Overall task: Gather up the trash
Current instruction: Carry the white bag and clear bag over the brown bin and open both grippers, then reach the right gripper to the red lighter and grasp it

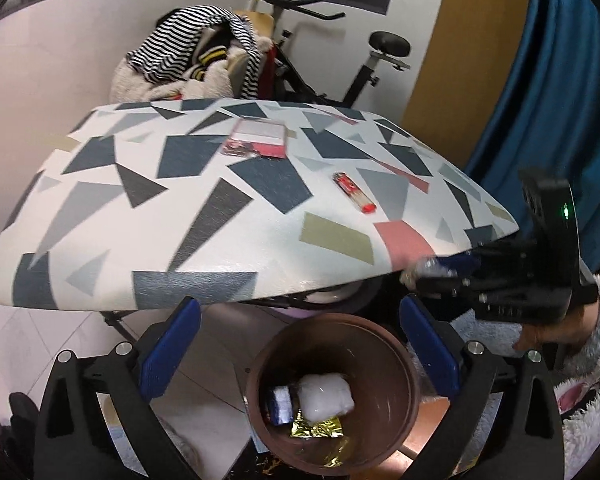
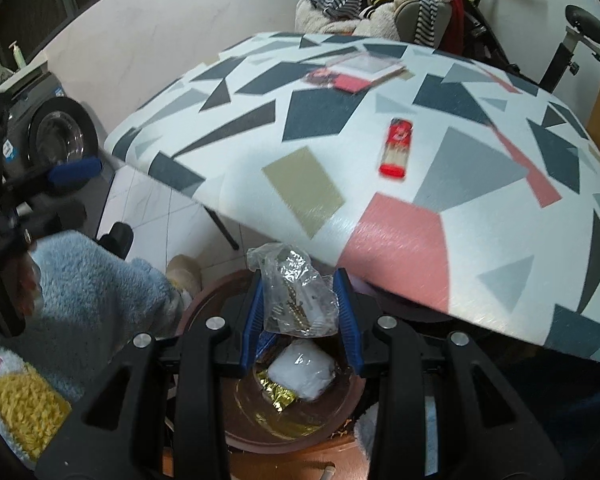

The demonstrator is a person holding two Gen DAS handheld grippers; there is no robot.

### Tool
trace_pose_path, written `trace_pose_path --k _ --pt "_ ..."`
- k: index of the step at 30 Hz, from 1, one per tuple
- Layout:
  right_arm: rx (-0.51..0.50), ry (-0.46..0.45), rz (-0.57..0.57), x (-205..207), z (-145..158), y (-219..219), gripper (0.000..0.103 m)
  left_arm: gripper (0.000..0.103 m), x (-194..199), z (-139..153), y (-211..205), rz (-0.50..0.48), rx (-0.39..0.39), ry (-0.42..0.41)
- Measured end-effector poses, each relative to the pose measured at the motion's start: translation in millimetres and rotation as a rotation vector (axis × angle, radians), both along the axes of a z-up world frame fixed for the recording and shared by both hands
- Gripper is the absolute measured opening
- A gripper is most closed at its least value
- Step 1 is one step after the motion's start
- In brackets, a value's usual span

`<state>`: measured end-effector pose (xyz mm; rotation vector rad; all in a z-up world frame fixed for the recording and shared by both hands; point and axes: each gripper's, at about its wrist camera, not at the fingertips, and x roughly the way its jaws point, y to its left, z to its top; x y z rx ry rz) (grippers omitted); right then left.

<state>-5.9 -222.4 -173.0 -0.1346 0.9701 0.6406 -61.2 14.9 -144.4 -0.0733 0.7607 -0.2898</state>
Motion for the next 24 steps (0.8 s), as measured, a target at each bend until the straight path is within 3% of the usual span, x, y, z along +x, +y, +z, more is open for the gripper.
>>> trace_pose_path --k 17,18,19,22,24 --pt "-0.062 0.079 0.029 -9 -28 15 0.041 0.097 1 -3 20 0.089 -0.010 0.013" --pt "-0.064 0.078 0.023 -9 -28 15 0.057 0.097 1 -3 21 0.089 -0.011 0.013" --pt "-0.066 0.069 0.009 -9 -28 14 0.080 0.097 1 -4 21 0.090 -0.011 0.014" --pt "-0.044 0.052 -0.007 -9 -25 9 0.096 0.097 1 -6 22 0.097 -0.009 0.020" --pt "-0.048 0.056 -0.018 -7 -25 7 0.097 0.097 0 -6 23 0.099 -0.008 0.020"
